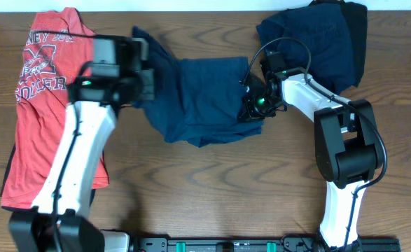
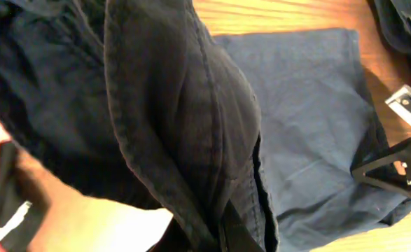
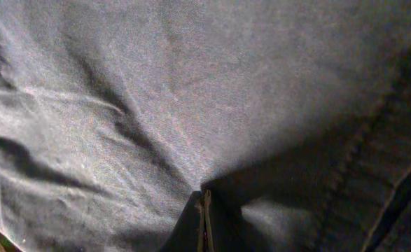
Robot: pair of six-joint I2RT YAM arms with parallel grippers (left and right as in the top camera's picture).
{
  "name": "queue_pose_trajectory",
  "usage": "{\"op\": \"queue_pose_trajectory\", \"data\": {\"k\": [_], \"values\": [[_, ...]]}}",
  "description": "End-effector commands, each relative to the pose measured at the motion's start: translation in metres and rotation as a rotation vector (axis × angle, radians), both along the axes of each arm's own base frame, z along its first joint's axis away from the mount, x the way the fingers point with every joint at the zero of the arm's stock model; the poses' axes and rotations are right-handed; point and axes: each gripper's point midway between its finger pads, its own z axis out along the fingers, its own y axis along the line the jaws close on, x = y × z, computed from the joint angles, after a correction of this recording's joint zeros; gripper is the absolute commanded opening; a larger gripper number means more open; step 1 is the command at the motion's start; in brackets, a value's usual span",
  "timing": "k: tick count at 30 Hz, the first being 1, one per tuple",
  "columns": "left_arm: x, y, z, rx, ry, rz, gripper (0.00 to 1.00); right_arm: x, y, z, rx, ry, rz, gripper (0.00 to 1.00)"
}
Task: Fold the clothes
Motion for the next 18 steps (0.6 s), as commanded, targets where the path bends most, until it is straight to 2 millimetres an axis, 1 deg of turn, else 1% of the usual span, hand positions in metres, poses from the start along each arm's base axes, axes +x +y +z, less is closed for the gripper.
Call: {"op": "queue_pose_trajectory", "data": {"k": [1, 3, 4, 6, 9, 10, 11, 12, 14, 16, 18], "values": [[0.012, -0.024, 0.002, 0.01, -0.029, -0.024, 0.06, -0.006, -0.001, -0.021, -0.033, 0.015, 0.016, 0.01], [0.012, -0.041, -0.004, 0.009, -0.028, -0.062, 0.06, 0.004, 0.008, -0.005, 0.02, -0.033, 0.008, 0.01], [0.012, -0.049, -0.007, 0.009, -0.025, -0.079, 0.06, 0.011, 0.009, 0.006, 0.034, -0.066, 0.002, 0.01], [0.01, -0.065, -0.014, 0.011, -0.017, -0.116, 0.06, 0.025, 0.012, 0.04, 0.06, -0.156, -0.003, 0.01], [0.007, -0.085, -0.023, 0.013, -0.006, -0.16, 0.06, 0.046, 0.01, 0.114, 0.102, -0.333, -0.023, 0.02], [0.007, -0.091, -0.027, 0.014, -0.002, -0.173, 0.06, 0.052, 0.006, 0.138, 0.106, -0.387, -0.045, 0.03], [0.007, -0.095, -0.029, 0.015, 0.0, -0.182, 0.06, 0.057, -0.001, 0.167, 0.109, -0.45, -0.075, 0.04], [0.007, -0.099, -0.032, 0.016, 0.004, -0.19, 0.06, 0.061, -0.01, 0.195, 0.1, -0.519, -0.113, 0.06], [0.006, -0.105, -0.039, 0.018, 0.015, -0.203, 0.06, 0.065, -0.03, 0.241, 0.078, -0.633, -0.19, 0.11], [0.005, -0.108, -0.044, 0.018, 0.028, -0.206, 0.06, 0.065, -0.051, 0.279, 0.059, -0.737, -0.258, 0.15], [0.005, -0.112, -0.047, 0.02, 0.033, -0.213, 0.06, 0.062, -0.069, 0.306, 0.036, -0.812, -0.311, 0.18]]}}
